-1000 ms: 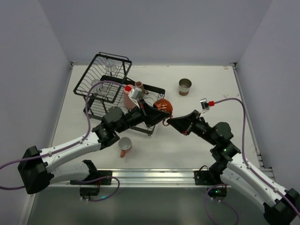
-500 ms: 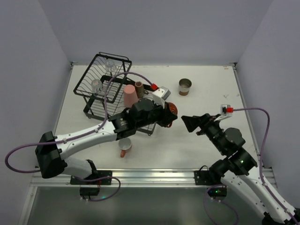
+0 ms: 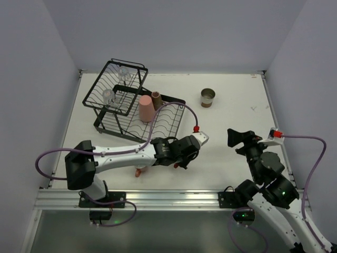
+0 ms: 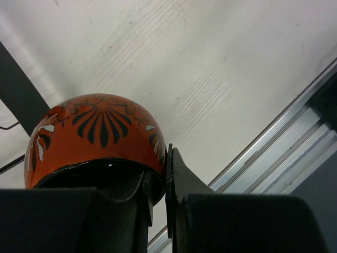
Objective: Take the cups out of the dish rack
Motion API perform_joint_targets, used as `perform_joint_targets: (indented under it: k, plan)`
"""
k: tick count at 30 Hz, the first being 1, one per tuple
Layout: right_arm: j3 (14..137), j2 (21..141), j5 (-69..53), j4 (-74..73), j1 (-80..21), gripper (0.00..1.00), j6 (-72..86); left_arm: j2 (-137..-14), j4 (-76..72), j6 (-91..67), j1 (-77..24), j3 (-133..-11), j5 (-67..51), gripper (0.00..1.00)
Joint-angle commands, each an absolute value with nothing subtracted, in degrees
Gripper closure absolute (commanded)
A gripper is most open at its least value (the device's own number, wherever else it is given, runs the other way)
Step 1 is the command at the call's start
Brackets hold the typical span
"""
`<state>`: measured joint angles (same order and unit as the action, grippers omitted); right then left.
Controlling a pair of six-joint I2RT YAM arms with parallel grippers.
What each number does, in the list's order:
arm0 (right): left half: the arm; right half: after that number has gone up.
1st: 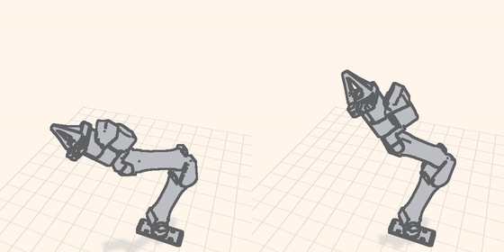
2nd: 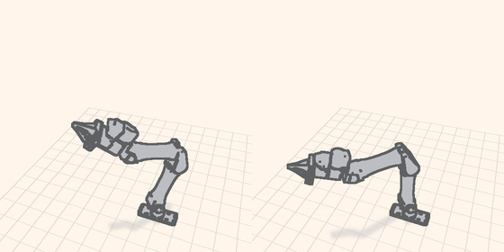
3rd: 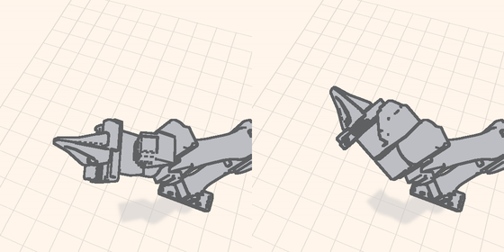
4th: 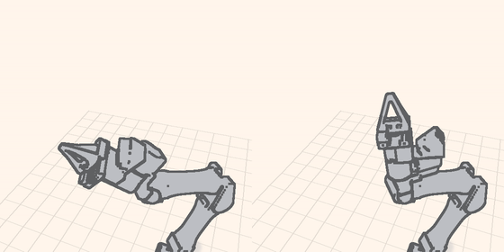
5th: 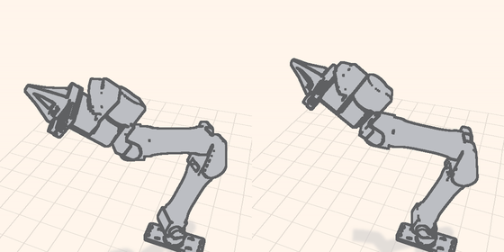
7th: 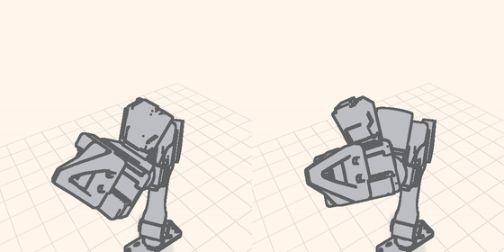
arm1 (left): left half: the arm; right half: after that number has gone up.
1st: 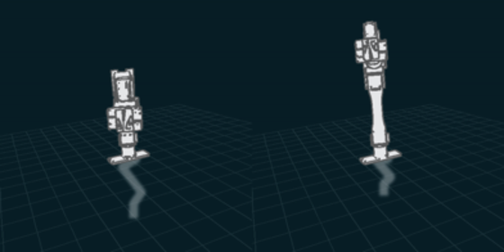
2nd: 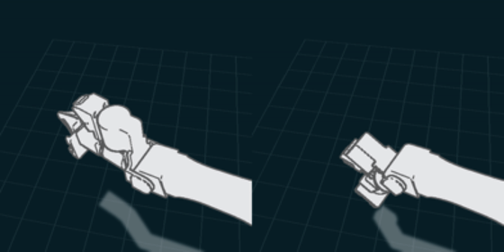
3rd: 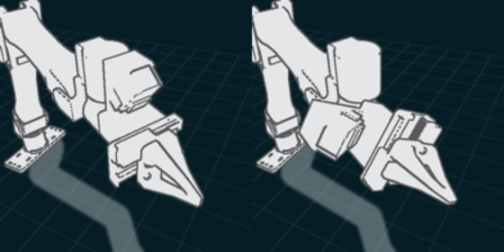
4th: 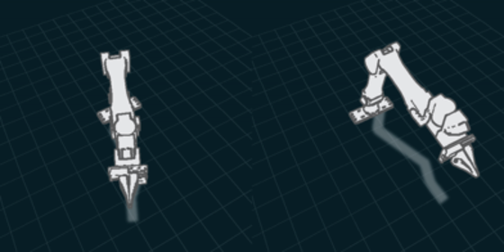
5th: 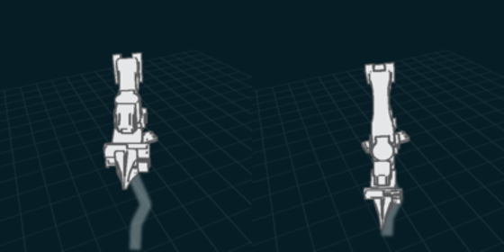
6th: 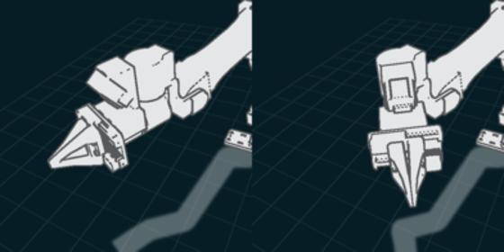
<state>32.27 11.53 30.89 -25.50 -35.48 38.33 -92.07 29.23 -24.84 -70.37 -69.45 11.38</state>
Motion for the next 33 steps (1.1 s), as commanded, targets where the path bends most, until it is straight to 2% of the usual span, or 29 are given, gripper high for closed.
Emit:
perform_joint_targets:
  k: [1,13,15,16,18,19,21,22,27,30,33]
  plan:
    - [35.2,11.1,34.8,-25.9,-35.2,0.21,37.1,-93.3,30.8,-23.8,-72.6,-69.3,13.4,1.00]
    - [35.2,10.3,33.8,-25.9,-35.2,0.21,36.7,-99.8,32.7,-25.4,-76.7,-65.5,14.5,0.99]
    - [35.2,10.5,33.3,-25.9,-35.2,0.21,36.7,-100.2,32.7,-25.2,-76.7,-65.7,14.5,0.90]
    - [35.2,10.8,33.0,-26.0,-35.3,0.21,36.7,-100.5,32.7,-25.2,-76.7,-65.7,14.6,0.81]
    - [35.3,11.5,32.4,-25.9,-35.3,0.21,36.8,-100.7,32.7,-25.1,-76.7,-65.7,15.3,0.70]
    - [35.3,11.8,32.2,-25.8,-35.2,0.21,36.8,-100.5,32.7,-25.1,-76.7,-65.8,15.6,0.59]
    - [35.4,12.6,31.6,-25.9,-35.3,0.20,36.7,-100.0,32.7,-25.3,-76.7,-66.0,16.3,0.51]
    - [35.6,12.7,31.5,-25.9,-35.2,0.20,36.6,-99.2,32.6,-25.2,-76.7,-66.1,16.6,0.43]
    - [36.6,14.3,30.5,-25.8,-35.2,0.20,36.1,-97.2,34.4,-25.4,-76.7,-66.8,18.6,0.32]
    - [37.4,15.3,29.4,-24.9,-35.2,0.20,34.8,-94.0,35.8,-25.5,-76.7,-67.8,22.4,0.19]
    - [38.4,18.0,25.6,-24.0,-35.2,0.20,33.3,-89.7,37.7,-25.0,-76.6,-70.7,27.7,0.13]
